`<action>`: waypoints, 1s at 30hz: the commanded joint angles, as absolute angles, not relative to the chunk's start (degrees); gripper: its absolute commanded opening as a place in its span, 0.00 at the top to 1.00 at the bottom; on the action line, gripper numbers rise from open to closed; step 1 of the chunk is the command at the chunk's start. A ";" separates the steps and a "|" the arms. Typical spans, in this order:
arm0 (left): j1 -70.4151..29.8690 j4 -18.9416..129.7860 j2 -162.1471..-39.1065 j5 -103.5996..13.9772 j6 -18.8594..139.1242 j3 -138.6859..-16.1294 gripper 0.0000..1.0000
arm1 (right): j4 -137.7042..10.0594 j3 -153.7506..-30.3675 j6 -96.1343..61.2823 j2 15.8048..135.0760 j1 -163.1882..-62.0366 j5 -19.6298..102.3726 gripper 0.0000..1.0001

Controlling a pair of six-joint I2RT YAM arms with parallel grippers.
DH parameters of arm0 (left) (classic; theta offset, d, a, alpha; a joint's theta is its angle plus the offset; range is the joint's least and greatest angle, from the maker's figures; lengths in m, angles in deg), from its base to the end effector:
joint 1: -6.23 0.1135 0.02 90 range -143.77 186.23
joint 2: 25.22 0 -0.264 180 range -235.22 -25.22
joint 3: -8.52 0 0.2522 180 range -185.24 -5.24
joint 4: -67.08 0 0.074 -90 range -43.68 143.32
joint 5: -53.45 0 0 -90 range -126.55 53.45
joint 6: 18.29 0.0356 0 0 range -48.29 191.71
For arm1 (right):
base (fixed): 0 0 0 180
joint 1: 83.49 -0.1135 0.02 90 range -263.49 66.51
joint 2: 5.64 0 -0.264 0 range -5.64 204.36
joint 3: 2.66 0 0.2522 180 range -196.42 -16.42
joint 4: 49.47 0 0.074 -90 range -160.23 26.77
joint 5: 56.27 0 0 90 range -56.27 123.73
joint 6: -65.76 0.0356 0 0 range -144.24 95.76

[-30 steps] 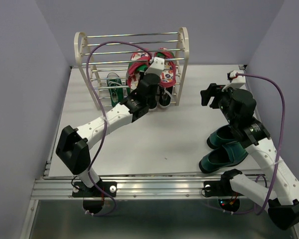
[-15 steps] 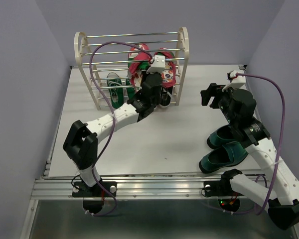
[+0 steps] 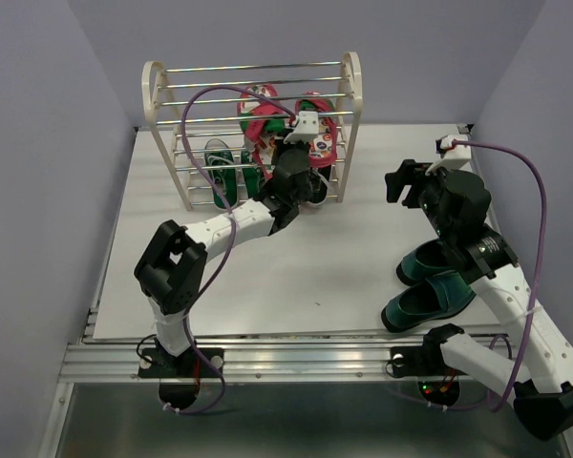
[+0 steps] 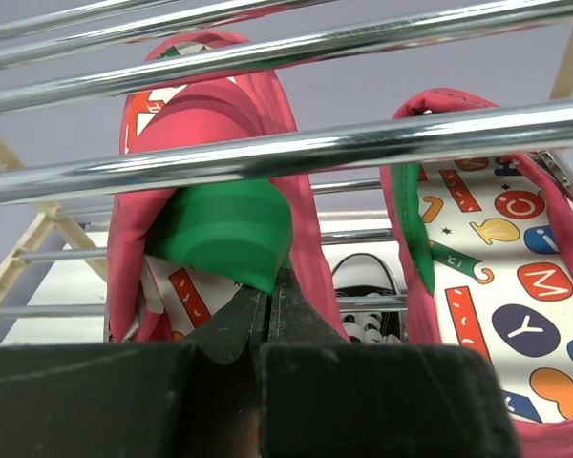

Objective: Place and organize the shoes onto the shoe shelf

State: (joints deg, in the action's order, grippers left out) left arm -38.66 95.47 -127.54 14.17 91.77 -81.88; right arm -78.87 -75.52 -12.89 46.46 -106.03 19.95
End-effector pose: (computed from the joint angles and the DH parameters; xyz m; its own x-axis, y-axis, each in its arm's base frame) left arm 0.3139 -0.2738 0.3467 0.1616 0.1456 -0.9761 -0.1432 0.9821 0.1228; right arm 0.1889 0.0692 0.3949 -0.1665 0.1378 -0.9764 -0.1245 0.9793 0.1595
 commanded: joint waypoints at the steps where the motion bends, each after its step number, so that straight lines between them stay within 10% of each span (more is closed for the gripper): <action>1: -37.90 103.95 -126.56 12.06 94.65 -85.74 1.00 | -77.82 -75.75 -13.87 45.78 -106.16 18.79 0.23; 18: -36.75 101.48 -126.21 0.11 97.90 -84.78 0.87 | -77.82 -76.19 -13.96 46.21 -106.16 18.70 0.23; 24: -36.31 99.03 -127.08 -2.19 97.03 -86.01 0.41 | -77.82 -76.19 -13.96 46.30 -106.16 18.70 0.23; 30: -36.05 97.09 -127.88 -2.01 95.80 -86.71 0.31 | -77.82 -76.28 -13.87 45.86 -106.16 18.88 0.24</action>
